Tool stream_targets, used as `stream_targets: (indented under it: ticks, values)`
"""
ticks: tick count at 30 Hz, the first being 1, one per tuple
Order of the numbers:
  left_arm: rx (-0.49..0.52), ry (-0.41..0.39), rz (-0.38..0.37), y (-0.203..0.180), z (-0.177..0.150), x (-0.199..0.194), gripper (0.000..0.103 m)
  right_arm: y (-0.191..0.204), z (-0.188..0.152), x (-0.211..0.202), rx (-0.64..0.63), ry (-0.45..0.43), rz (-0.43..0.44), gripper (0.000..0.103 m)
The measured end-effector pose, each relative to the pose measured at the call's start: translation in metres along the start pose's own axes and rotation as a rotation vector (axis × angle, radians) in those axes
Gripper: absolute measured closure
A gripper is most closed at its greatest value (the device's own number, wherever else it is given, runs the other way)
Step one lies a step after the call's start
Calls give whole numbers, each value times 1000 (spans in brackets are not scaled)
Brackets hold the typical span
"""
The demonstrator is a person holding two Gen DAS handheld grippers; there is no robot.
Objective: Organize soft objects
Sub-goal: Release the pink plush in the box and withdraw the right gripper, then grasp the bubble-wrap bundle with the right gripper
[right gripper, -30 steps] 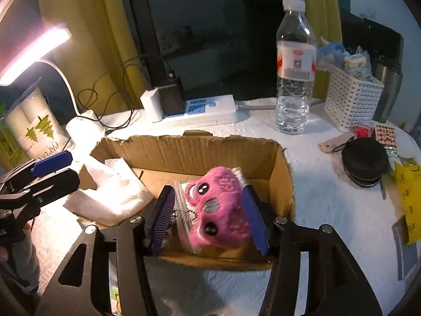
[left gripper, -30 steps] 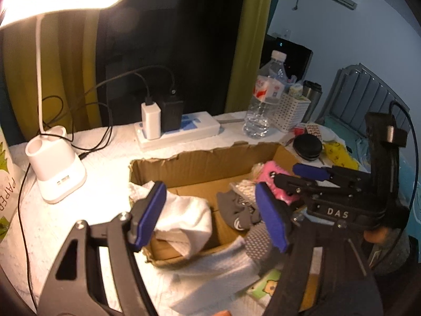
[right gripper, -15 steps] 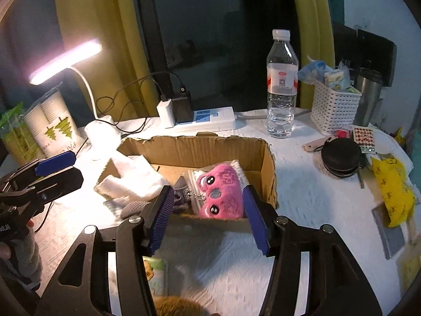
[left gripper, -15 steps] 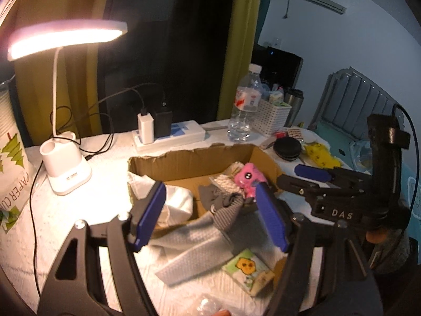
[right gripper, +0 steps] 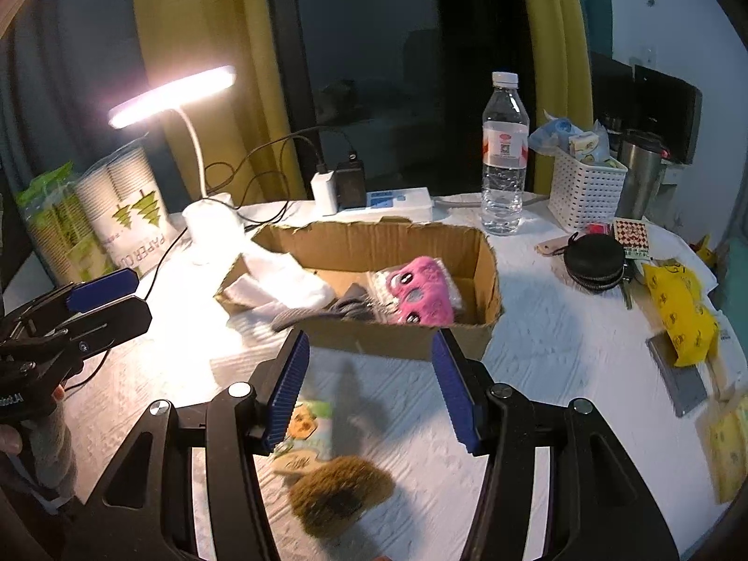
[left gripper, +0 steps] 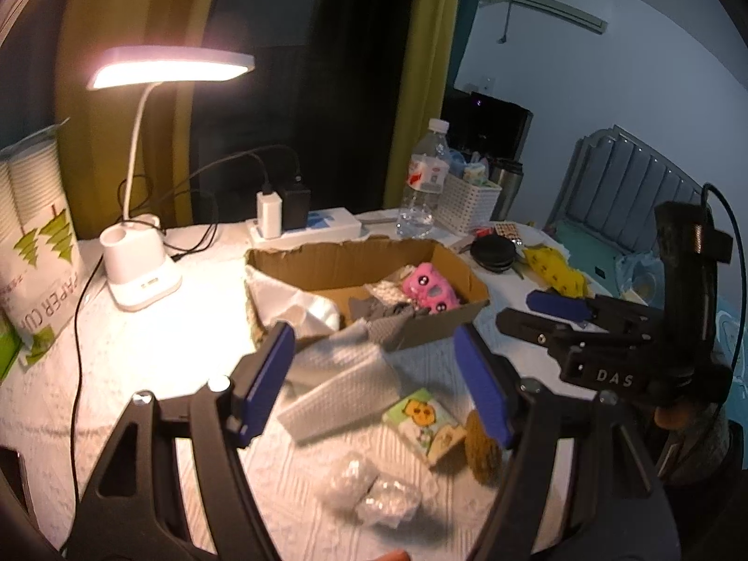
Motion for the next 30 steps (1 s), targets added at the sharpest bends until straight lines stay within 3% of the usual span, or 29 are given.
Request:
stream_targets:
  ticks: [17,30]
  values:
    - [-54,-14,40,32,-55,-40,31,60,-43,-3,-80,57,30,45]
    - [-91,18,98,61,-93,-51,31,111,-79,33,-149,166,93,45]
Point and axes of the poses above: each gripper's, at about its wrist camera, not at the fingertips, and x roughly the way its jaws point, y to its left, z to its top, the point moved 1 cm from there along x, roughly the way its jaws point, and after that the axes turned 3 degrees about x, right-handed, at the moved point
